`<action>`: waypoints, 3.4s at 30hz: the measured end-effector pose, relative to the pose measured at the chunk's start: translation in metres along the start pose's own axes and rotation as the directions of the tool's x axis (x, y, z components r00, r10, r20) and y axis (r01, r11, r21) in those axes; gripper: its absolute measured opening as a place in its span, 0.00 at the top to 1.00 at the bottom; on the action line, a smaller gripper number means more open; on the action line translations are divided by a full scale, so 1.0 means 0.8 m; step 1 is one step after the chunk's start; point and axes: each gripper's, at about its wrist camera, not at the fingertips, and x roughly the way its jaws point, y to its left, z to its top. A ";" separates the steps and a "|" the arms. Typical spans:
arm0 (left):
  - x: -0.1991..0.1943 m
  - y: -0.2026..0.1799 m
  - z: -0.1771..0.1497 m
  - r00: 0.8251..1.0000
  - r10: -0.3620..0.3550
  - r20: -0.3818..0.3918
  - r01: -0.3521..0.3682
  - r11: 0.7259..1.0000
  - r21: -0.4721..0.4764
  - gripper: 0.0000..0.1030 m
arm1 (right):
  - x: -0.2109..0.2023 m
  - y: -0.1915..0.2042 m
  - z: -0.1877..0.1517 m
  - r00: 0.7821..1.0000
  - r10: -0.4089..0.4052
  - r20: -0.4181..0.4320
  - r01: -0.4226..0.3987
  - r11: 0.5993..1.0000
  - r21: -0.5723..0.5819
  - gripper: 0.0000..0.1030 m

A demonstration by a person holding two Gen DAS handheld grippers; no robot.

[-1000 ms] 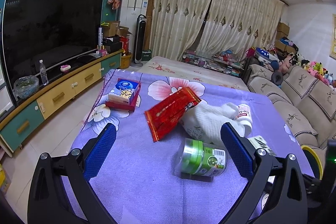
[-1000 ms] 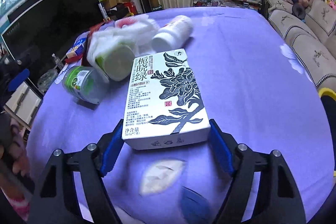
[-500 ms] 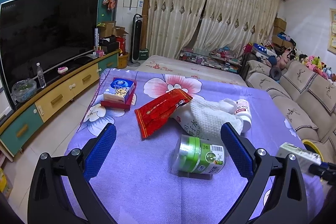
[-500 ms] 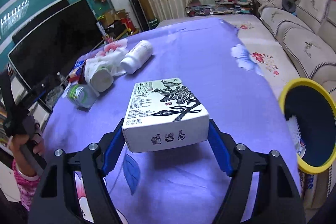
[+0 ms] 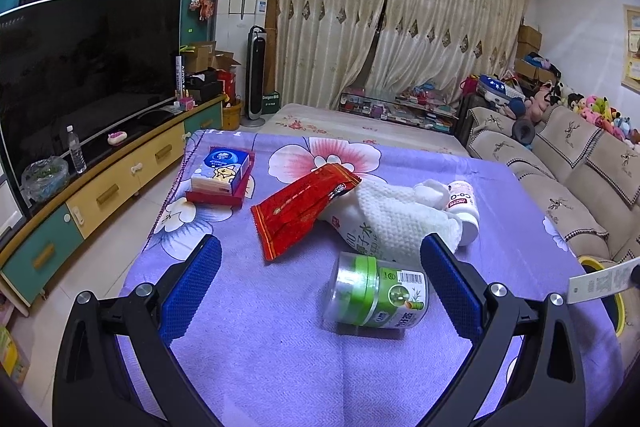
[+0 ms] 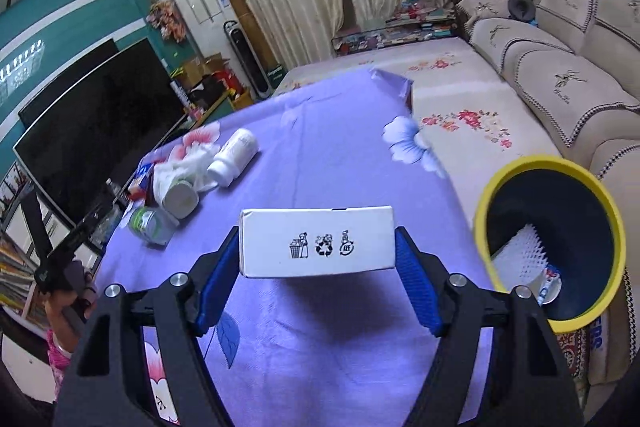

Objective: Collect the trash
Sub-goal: 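Carry the white box over the bin and release it with the right gripper, then grasp the green-lidded clear jar with the left gripper, then carry the jar over the bin and open the left gripper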

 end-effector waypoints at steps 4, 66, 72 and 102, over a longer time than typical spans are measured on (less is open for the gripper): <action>0.000 -0.001 0.000 1.000 -0.003 0.001 0.003 1.000 0.002 0.05 | -0.015 -0.015 0.009 1.000 -0.007 0.029 0.006 1.000 0.026 0.32; 0.103 -0.041 -0.031 0.947 -0.062 -0.314 0.109 0.985 0.133 0.32 | -0.001 -0.147 0.002 0.948 -0.310 0.067 0.284 0.924 0.256 0.18; 0.094 -0.041 -0.034 0.953 -0.060 -0.298 0.110 0.982 0.155 0.32 | -0.007 -0.146 0.000 0.952 -0.299 0.068 0.274 0.929 0.250 0.18; 0.036 -0.425 -0.032 0.829 -0.372 -0.419 0.540 0.729 0.421 0.32 | -0.096 -0.244 -0.037 0.906 -0.404 0.126 0.351 0.883 0.312 0.16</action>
